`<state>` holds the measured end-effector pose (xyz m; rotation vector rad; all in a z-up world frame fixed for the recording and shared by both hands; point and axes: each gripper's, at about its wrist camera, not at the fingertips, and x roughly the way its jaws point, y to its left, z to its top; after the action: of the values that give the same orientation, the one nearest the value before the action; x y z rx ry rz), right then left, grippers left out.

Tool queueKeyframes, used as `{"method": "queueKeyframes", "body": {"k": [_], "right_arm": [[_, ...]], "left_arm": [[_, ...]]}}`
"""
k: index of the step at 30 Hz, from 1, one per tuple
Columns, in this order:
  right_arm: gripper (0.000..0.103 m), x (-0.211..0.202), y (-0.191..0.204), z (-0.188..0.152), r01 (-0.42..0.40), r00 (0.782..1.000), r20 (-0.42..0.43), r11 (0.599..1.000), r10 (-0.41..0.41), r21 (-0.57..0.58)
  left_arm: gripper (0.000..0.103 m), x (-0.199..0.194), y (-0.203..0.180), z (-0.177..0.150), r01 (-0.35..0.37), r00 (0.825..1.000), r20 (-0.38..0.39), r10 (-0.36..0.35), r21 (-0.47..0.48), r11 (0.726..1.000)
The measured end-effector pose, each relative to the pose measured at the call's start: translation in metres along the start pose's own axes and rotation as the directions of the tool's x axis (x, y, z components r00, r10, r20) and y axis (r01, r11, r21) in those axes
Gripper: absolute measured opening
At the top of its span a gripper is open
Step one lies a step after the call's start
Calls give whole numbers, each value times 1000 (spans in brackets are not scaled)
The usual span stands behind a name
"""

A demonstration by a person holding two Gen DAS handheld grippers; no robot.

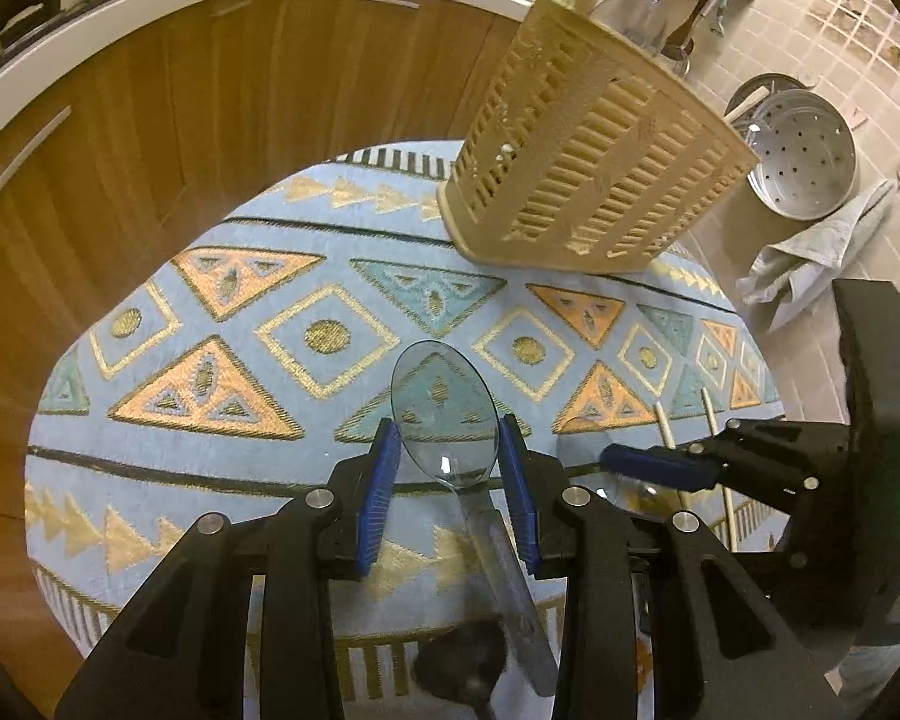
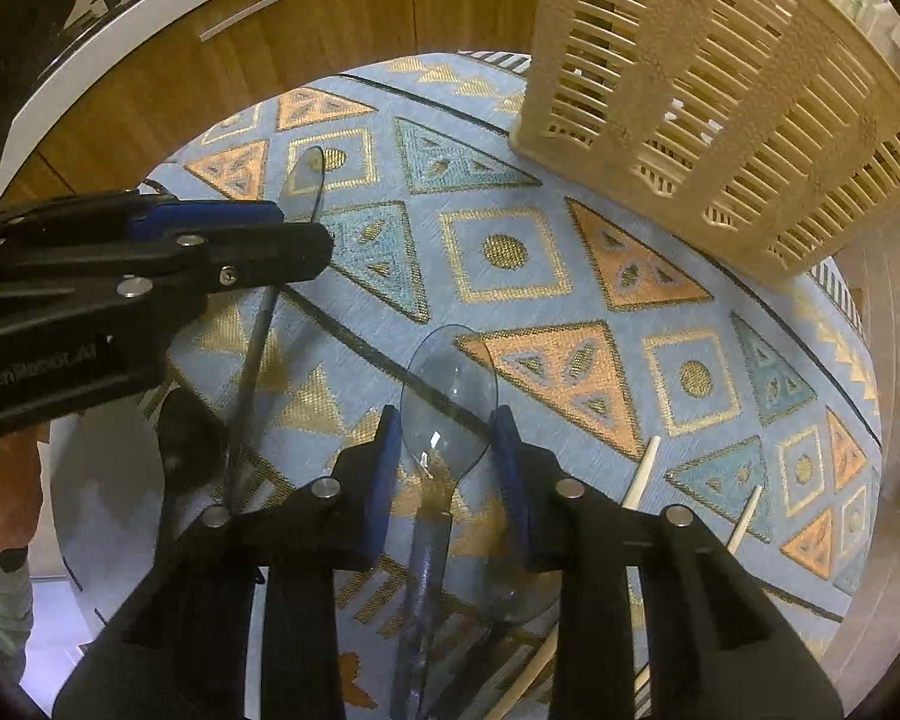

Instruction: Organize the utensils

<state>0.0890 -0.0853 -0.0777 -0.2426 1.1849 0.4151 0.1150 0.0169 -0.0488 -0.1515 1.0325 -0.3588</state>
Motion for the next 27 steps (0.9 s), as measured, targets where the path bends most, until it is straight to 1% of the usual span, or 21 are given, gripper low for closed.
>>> {"method": "queueKeyframes", "body": {"k": [3, 7, 9, 11, 13, 14, 16, 17, 18, 19, 20, 21, 22, 23, 24, 25, 26, 27], "right_arm": [[28, -8, -10, -4, -39, 999, 33, 999, 38, 25], [28, -32, -26, -10, -100, 989, 119, 994, 94, 51], [28, -46, -34, -14, -127, 979, 168, 990, 115, 59], [28, -64, -45, -18, -164, 961, 235, 984, 144, 67], [28, -81, -54, -21, -193, 938, 305, 979, 164, 67], [28, -90, -58, -22, -203, 926, 337, 977, 169, 67], [28, -108, -71, -23, -239, 895, 403, 968, 189, 76], [28, -117, -76, -22, -256, 878, 437, 963, 197, 80], [28, -127, -79, -21, -263, 858, 476, 961, 194, 82], [28, -136, -84, -21, -260, 844, 503, 962, 186, 82], [24, -147, -89, -19, -251, 826, 538, 964, 168, 84], [11, -158, -94, -16, -249, 809, 565, 965, 159, 85], [6, -166, -101, -12, -258, 795, 585, 962, 160, 87], [6, -175, -106, -9, -261, 778, 610, 961, 153, 92], [6, -183, -113, -4, -239, 767, 630, 965, 117, 111], [6, -187, -116, 2, -230, 764, 637, 966, 103, 119], [6, -189, -122, 6, -241, 758, 644, 963, 109, 120], [6, -189, -128, 10, -258, 759, 639, 959, 125, 119]], "left_arm": [[32, -14, -5, 0, 2, 999, 44, -3, 19, 1000], [32, -31, -15, 3, -5, 995, 104, 0, 49, 999], [32, -40, -20, 5, 6, 990, 140, -14, 59, 998], [32, -50, -27, 7, 15, 983, 181, -28, 72, 997], [31, -61, -35, 10, 24, 974, 224, -43, 87, 996], [31, -70, -41, 12, 29, 965, 255, -55, 103, 994], [31, -79, -51, 18, 35, 958, 279, -71, 132, 991], [31, -87, -60, 24, 33, 950, 301, -80, 156, 987], [31, -92, -66, 29, 28, 944, 320, -82, 170, 985], [31, -96, -72, 33, 22, 938, 336, -83, 181, 983], [31, -103, -80, 41, 14, 930, 359, -85, 196, 981], [31, -108, -87, 48, 5, 922, 377, -84, 206, 979], [31, -112, -92, 54, -4, 914, 397, -83, 215, 977], [31, -119, -101, 63, -21, 901, 425, -82, 232, 972], [31, -122, -108, 69, -32, 893, 443, -82, 243, 969], [31, -125, -113, 75, -40, 887, 455, -81, 250, 967], [31, -127, -118, 83, -43, 882, 465, -83, 254, 966], [31, -131, -121, 87, -43, 877, 472, -86, 256, 966]]}}
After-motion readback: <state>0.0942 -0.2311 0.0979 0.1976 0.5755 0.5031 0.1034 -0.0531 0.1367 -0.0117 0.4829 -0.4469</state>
